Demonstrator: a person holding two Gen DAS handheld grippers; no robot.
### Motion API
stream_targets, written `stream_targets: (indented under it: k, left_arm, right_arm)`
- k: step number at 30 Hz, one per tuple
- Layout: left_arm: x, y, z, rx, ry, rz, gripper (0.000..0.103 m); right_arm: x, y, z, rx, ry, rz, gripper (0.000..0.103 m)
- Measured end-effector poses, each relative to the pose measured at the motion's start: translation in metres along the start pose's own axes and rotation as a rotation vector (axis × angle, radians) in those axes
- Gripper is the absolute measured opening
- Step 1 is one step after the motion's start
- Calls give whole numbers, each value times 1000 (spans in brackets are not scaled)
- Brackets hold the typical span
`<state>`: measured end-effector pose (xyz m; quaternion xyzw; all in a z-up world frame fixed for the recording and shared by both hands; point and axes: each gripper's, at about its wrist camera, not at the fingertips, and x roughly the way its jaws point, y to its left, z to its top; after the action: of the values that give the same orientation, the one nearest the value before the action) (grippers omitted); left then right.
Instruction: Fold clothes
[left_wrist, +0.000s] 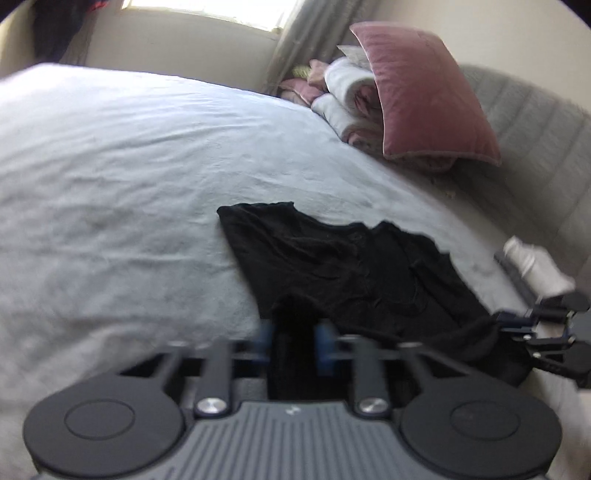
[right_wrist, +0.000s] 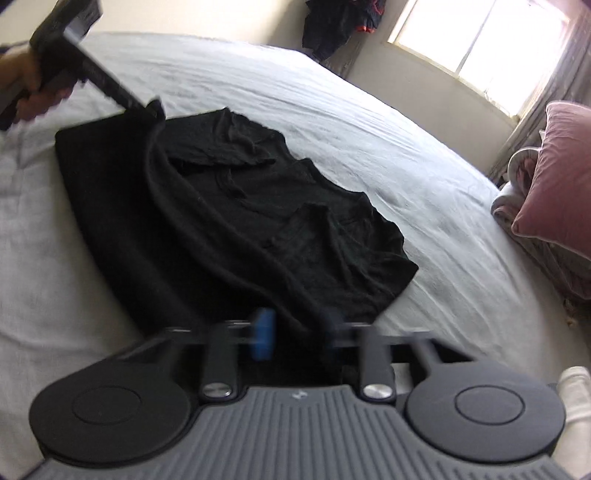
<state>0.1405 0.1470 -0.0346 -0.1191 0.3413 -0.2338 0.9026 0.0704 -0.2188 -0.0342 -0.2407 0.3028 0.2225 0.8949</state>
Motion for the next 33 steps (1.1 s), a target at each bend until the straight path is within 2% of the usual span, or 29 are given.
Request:
stream_targets:
  k: [3, 6, 7, 8, 10, 12, 14, 16, 17, 18, 20, 23, 25, 29, 32, 33]
  left_arm:
    - [-2, 10, -6, -115, -56, -38, 10]
    - [-2, 17, -11, -188, -89, 0, 12]
    - [-2, 18, -12, -201, -99, 23, 17]
    - [-3, 17, -12, -200, -107, 50, 19]
    - [-7, 10, -10, -161, -125, 106, 28]
    - [-14, -2, -5, -103, -149, 159, 28]
    - [-23, -14, 0, -48, -193, 163, 28]
    - [-27, -23, 3, -20, -209, 116, 29]
    - [-25, -25, 3, -14, -201, 93, 30]
    - [-23, -27, 3, -10, -192, 83, 31]
    - [-14, -31, -1, 19, -169, 105, 31]
    - [-1, -27, -13, 50, -150, 215, 31]
    - [0, -18, -16, 25, -148, 267, 31]
    - [-3, 2, -10, -116, -180, 228, 31]
    - [2, 6, -9, -174, -176, 194, 29]
    - [4, 5, -10, -180, -175, 187, 15]
  right_arm:
    - [6, -13, 7, 92, -14, 12, 4]
    - [13, -30, 12, 195, -21, -15, 4]
    - [16, -34, 13, 222, -23, -40, 4]
    - [17, -37, 13, 243, -25, -64, 5]
    - [18, -42, 12, 282, -28, -113, 13]
    - [20, -47, 11, 321, -31, -161, 16]
    - [13, -48, 11, 355, -52, -139, 17]
    - [8, -47, 8, 388, -78, -109, 26]
    - [7, -47, 7, 404, -92, -98, 40]
    - [7, -47, 5, 420, -106, -88, 46]
    - [8, -50, -1, 482, -111, -99, 46]
    - [12, -65, -13, 601, -98, -101, 46]
    - [14, -78, -25, 719, -93, -78, 46]
    - [18, -96, -44, 903, -111, -17, 46]
    - [20, -95, -48, 955, -144, 31, 46]
    - [21, -93, -48, 950, -146, 46, 45]
